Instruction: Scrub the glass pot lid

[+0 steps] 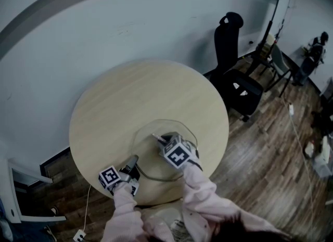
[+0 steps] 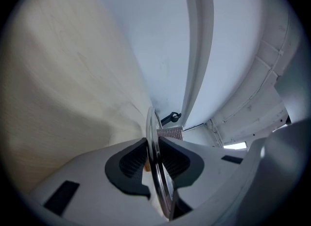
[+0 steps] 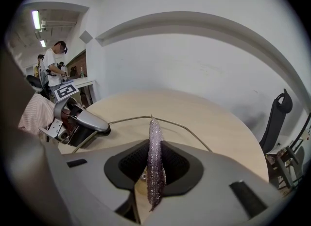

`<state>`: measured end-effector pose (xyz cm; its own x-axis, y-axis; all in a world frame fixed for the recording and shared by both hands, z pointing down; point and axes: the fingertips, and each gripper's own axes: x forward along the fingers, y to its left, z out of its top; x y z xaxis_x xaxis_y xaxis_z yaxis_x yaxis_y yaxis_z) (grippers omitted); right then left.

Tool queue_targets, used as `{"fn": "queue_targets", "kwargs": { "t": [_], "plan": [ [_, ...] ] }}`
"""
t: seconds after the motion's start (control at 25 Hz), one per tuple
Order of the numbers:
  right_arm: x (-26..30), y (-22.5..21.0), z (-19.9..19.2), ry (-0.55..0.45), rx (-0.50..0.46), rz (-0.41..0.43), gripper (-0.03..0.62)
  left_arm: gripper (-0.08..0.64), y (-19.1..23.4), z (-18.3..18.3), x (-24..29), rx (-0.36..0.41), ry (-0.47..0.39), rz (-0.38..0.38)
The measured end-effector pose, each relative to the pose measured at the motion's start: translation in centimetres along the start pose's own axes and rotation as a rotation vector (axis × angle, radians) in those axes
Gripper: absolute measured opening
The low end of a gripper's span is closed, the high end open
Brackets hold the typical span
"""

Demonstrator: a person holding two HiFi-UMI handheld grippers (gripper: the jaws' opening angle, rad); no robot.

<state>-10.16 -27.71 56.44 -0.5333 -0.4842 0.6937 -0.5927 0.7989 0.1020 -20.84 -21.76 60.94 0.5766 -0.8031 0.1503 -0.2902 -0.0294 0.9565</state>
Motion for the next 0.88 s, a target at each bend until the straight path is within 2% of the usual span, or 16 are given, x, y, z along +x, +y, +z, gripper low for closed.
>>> {"fn": "queue_targets", "kwargs": {
  "t": [0.88],
  "plan": [
    [0.6, 3.5, 1.6, -0.023, -0.039, 0.062, 0.086, 0.072, -0.1, 0.0, 0.0, 0.012, -0.005, -0.007]
  ]
}}
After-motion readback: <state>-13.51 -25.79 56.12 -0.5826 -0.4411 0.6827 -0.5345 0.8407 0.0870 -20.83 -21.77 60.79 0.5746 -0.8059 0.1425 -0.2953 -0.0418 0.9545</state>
